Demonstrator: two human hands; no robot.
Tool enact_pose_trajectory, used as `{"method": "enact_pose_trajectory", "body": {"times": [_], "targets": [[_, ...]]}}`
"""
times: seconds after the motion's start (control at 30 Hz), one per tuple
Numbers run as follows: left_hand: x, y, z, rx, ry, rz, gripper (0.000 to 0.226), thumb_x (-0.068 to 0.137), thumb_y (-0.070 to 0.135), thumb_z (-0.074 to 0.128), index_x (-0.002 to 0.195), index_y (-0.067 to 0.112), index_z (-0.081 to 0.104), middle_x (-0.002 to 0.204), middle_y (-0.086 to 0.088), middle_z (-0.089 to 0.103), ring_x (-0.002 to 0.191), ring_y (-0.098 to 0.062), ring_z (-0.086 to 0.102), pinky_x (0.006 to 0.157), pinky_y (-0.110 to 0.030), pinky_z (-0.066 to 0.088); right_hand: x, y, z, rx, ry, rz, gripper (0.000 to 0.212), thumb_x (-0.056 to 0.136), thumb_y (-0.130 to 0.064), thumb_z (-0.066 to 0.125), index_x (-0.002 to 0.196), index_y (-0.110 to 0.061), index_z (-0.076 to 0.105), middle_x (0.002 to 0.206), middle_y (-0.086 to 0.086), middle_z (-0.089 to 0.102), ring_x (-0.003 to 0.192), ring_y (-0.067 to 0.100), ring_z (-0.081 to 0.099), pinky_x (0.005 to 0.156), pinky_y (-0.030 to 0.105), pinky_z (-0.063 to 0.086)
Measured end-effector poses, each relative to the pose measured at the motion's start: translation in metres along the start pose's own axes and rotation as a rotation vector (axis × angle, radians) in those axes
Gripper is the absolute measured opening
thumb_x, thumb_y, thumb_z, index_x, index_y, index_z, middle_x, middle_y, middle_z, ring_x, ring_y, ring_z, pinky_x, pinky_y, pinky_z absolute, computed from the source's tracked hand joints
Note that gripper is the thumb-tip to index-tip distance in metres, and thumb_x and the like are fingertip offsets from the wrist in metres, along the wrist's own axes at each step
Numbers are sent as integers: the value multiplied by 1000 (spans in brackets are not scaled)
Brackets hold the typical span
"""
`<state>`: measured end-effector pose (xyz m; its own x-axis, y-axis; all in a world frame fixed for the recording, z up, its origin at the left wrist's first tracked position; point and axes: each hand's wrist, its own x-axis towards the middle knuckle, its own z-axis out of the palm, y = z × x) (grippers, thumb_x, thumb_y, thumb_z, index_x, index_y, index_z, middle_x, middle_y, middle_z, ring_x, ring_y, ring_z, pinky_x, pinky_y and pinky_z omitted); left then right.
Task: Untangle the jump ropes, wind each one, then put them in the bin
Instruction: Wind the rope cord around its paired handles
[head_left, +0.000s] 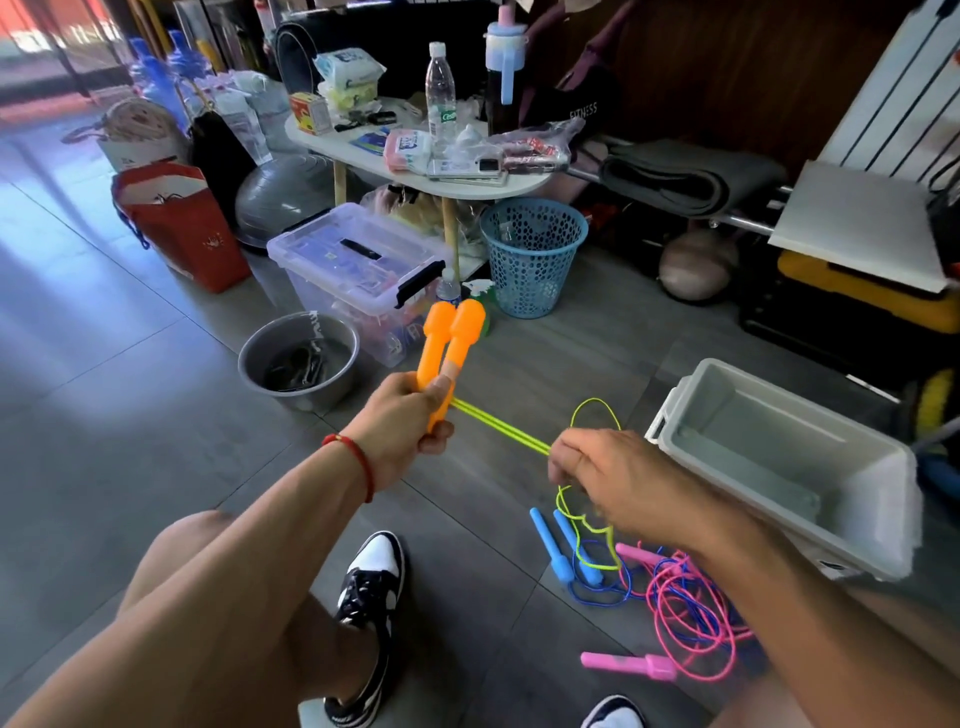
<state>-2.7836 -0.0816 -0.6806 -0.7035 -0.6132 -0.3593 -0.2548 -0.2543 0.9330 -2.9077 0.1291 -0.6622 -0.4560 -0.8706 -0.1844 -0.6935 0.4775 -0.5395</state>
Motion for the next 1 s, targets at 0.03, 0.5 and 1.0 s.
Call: {"method": "enact_pose_trajectory", "body": {"times": [0.03,0.5,1.0], "targets": [[3,2,-1,-5,25,1,16,107,21,50,106,5,52,99,-15,52,51,-15,49,46,-24,35,-1,-2,0,27,4,11,32,104,-29,42,81,-29,65,72,-6,61,68,4,58,64,20,43],[13,-10,5,1123,42,261,20,103,25,50,97,9,40,107,-25,62,87,-40,58,70,-38,39,-45,-20,-36,-380,98,-81,12,104,-37,46,105,-27,52,77,-3,63,82,31,63,71,42,48],[-46,-8,42,1291,-1015,292,8,103,20,52,101,28,51,84,7,54,74,-13,49,75,-27,41,-20,6,-100,-241,4,-128,7,88,-43,72,83,-38,72,68,-18,66,66,1,58,63,25,47]]}}
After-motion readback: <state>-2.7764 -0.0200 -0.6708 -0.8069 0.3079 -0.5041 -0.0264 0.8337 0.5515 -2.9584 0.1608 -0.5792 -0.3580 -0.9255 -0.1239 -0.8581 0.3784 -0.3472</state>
